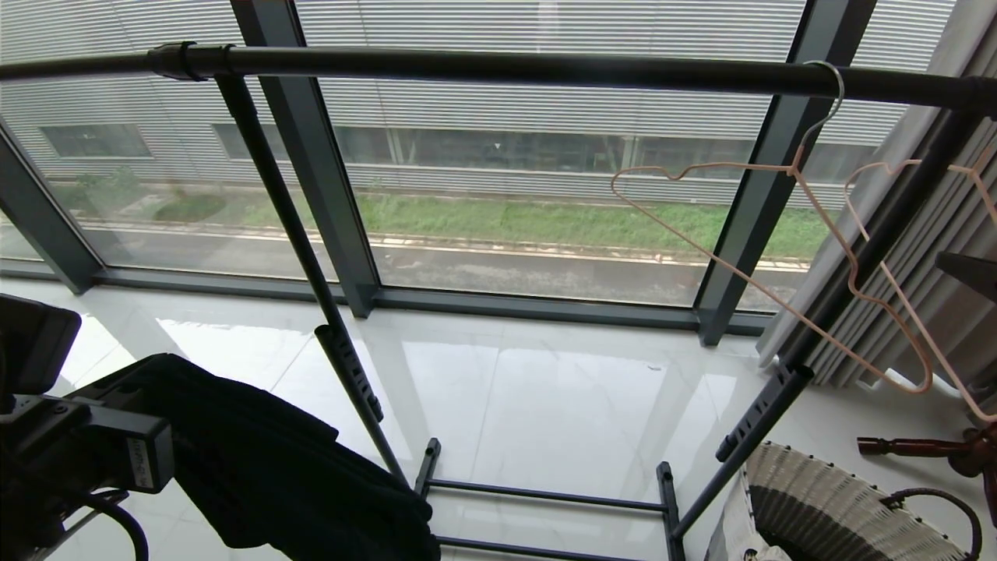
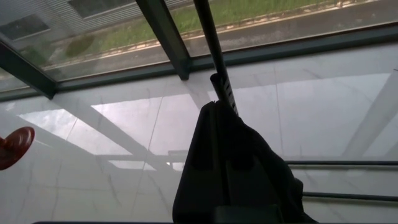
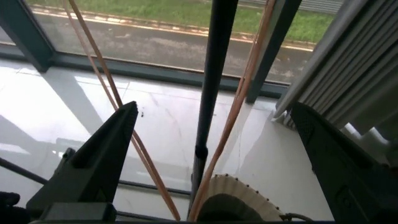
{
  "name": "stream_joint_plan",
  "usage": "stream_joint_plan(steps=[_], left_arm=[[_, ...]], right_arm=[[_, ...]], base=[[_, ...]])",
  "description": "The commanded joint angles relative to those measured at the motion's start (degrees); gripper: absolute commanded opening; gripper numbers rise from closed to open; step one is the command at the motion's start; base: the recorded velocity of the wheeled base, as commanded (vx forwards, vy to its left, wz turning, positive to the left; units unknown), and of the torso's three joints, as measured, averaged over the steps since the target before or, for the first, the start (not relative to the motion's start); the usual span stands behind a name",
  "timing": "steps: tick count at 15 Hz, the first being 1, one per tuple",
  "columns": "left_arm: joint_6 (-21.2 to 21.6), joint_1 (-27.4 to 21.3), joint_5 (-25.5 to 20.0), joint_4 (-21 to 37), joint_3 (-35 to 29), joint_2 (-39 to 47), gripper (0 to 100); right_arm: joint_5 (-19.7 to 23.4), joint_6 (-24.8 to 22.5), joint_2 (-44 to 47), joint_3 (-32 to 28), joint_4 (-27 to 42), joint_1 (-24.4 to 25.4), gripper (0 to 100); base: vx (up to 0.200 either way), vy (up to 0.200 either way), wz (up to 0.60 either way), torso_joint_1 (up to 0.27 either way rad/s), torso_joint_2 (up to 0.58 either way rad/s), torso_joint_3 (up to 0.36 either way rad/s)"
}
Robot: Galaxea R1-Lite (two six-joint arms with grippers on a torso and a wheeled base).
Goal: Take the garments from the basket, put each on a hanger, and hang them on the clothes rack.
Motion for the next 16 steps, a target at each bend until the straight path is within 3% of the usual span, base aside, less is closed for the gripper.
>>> stream_joint_plan(steps=[1, 4, 7, 9, 11, 14, 16], left_arm=[[0.0, -0.5, 0.0, 0.1, -0.1, 0.0, 0], [0.0, -0.5, 0.0, 0.1, -0.1, -0.1, 0], [0.0, -0.5, 0.1, 0.1, -0.1, -0.1, 0], [-0.1, -0.5, 0.1, 0.1, 0.0, -0.1, 0], [-0.1, -0.5, 0.1, 0.1, 0.0, 0.0, 0], [-0.1, -0.5, 0.1, 0.1, 0.1, 0.0, 0], [-0.1, -0.5, 0.1, 0.1, 0.1, 0.1, 0]], right_arm=[[0.0, 0.6, 3.1, -3.1, 0.2, -1.8, 100], [-0.1, 0.7, 8.3, -8.2, 3.5, -4.2, 100], [-0.3, 4.8, 12.1, -18.7, 18.0, -4.7, 100], [-0.5, 7.3, 15.1, -23.2, 20.7, -4.7, 100], [-1.1, 7.3, 16.0, -23.7, 21.1, -4.5, 100], [-9.6, 7.8, 16.0, -23.7, 25.8, -1.2, 100], [-9.7, 9.4, 15.4, -23.8, 26.2, 0.9, 100]], base=[[0.000, 0.000, 0.00, 0.000, 0.00, 0.000], [0.000, 0.000, 0.00, 0.000, 0.00, 0.000], [0.000, 0.000, 0.00, 0.000, 0.00, 0.000], [0.000, 0.000, 0.00, 0.000, 0.00, 0.000], [0.000, 0.000, 0.00, 0.000, 0.00, 0.000], [0.000, 0.000, 0.00, 0.000, 0.00, 0.000], [0.000, 0.000, 0.00, 0.000, 0.00, 0.000]])
